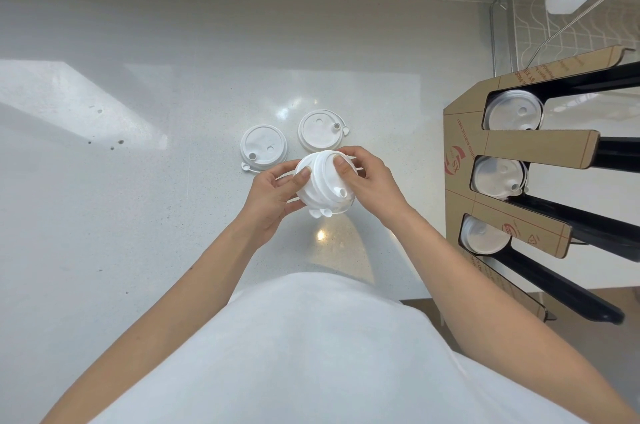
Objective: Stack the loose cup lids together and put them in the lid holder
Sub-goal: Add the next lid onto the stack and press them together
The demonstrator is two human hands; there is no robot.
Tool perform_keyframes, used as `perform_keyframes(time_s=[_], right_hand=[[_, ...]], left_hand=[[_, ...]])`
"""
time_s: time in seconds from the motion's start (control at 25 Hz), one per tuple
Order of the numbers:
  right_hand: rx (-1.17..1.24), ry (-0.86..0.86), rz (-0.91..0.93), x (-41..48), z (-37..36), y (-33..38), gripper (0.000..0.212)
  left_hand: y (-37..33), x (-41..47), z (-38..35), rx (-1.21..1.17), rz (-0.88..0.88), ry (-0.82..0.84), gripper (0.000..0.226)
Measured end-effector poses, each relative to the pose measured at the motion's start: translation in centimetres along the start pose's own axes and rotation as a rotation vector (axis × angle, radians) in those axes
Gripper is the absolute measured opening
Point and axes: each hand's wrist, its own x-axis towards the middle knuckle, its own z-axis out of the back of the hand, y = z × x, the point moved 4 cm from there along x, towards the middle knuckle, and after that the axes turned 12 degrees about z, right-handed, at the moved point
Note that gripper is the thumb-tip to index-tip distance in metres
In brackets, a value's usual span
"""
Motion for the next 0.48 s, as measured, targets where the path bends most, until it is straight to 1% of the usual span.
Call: perform_keyframes(time_s=[0.08, 0.2, 0.28, 0.4, 0.48], right_hand=[[-0.009, -0.014, 0.013, 0.09, 0.00, 0.16, 0.032], [-0.020, -0.043, 0.028, 0.12, 0.01, 0.28, 0.031], [-0.025, -0.059, 0.042, 0.05, 0.02, 0.33, 0.030], [-0.036, -0.093, 0.049, -0.10, -0.11, 0.27, 0.028], [-0.034, -0.109, 0.048, -0.15, -0.24, 0.25, 0.025]], left_hand=[[-0.06, 0.00, 0.04, -0.021, -0.002, 0.011, 0.023], [-0.02, -0.08, 0.11, -0.047, -0.005, 0.030, 0.029], [0.00, -0.20, 0.14, -0.056, -0.011, 0.048, 0.036], [-0.05, -0.31, 0.13, -0.048, -0.016, 0.067, 0.055], [-0.08, -0.23, 0.09, -0.041, -0.022, 0.062, 0.058]])
